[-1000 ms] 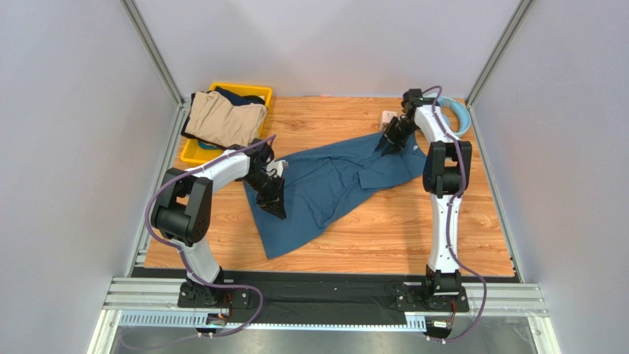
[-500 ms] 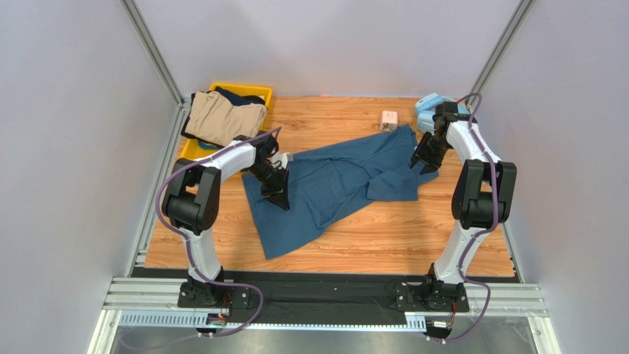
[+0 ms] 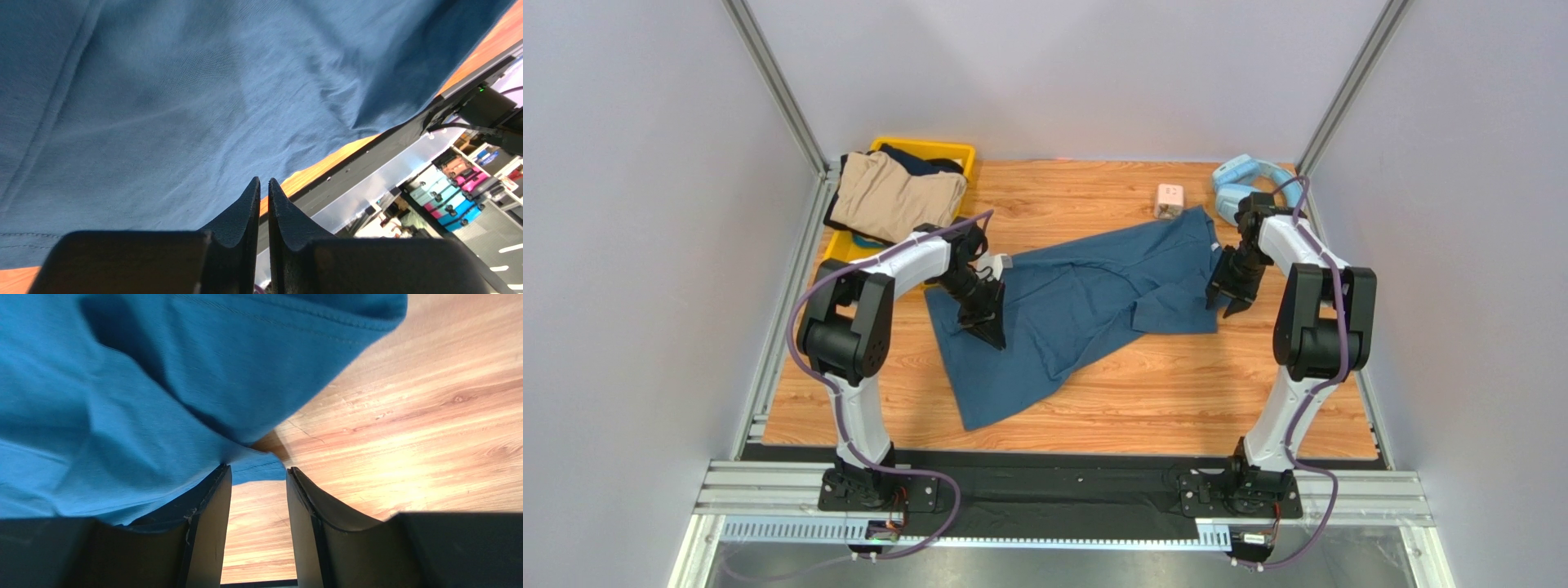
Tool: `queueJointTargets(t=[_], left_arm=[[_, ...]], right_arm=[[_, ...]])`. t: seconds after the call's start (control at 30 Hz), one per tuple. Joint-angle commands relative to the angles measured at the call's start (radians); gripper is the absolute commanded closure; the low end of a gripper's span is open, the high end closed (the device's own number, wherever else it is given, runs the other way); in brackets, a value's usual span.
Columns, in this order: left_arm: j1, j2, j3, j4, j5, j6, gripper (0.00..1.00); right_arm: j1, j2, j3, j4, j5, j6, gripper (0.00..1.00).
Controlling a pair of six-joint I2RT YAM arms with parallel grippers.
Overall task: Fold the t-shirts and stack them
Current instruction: Fold the tshirt
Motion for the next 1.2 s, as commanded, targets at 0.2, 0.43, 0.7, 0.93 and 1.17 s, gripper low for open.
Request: queueJointTargets(t=[0.2, 0.43, 0.7, 0.93, 1.17], left_arm=[[-0.001, -0.016, -0.037, 0.007, 0.016, 0.024, 0.85], [-0.001, -0.027, -0.037, 0.006, 0.018, 0.017, 0.85], [-0.001, -0.035, -0.048, 0.001, 0.015, 0.009, 0.85], [-0.001, -0.041, -0.043, 0.007, 0.009, -0.008, 0.85], [-0.003, -0.076, -0.083, 0.067, -0.014, -0.065, 0.85]], right_arm=[[-0.011, -0.004, -0.076, 0.037, -0.002, -0.036, 0.57], [-0.011, 0.079, -0.096, 0.056, -0.035, -0.040, 0.57], [-0.011, 0.118, -0.085, 0.054, -0.070, -0.042, 0.68], [-0.009, 0.100, -0.090, 0.051, -0.092, -0.030, 1.00], [0.011, -0.058, -0.119, -0.021, -0.132, -0.005, 1.00]])
